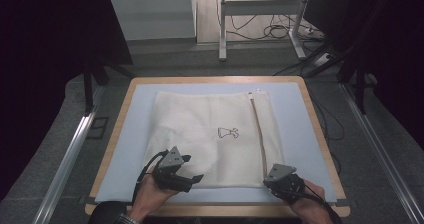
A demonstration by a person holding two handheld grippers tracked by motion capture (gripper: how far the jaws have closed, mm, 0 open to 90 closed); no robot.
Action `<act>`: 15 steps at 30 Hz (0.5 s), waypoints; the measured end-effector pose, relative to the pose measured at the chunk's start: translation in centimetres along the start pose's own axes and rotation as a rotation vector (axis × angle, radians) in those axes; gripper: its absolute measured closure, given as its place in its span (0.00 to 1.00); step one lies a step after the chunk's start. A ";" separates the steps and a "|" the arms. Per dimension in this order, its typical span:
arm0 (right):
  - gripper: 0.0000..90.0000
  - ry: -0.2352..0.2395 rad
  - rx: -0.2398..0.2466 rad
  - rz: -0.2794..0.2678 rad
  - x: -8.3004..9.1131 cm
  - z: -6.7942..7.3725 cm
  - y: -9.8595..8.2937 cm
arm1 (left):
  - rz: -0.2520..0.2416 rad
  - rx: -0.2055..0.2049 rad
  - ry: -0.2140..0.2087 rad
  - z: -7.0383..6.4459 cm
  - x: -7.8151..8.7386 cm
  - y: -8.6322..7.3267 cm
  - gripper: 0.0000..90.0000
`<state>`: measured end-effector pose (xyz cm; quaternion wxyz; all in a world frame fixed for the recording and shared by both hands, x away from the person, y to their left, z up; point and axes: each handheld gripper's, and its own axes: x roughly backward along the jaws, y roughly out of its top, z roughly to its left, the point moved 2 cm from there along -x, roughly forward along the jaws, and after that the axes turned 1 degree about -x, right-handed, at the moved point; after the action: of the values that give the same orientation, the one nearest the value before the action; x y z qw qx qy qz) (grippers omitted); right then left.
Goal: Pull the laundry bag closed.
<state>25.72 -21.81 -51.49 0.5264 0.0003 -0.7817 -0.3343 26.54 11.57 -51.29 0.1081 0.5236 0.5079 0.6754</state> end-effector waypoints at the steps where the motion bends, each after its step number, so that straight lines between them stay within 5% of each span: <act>1: 0.94 0.001 -0.001 0.002 0.0 0.0 0.0 | 0.004 -0.005 -0.006 -0.1 -0.2 0.1 0.27; 15: 0.94 0.033 -0.028 -0.008 0.0 -0.4 -0.1 | -0.010 -0.034 -0.077 -0.9 -2.5 1.7 0.44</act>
<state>26.02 -22.11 -51.46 0.5379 0.0015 -0.7682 -0.3471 27.52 8.54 -51.33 0.1396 0.5447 0.4945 0.6628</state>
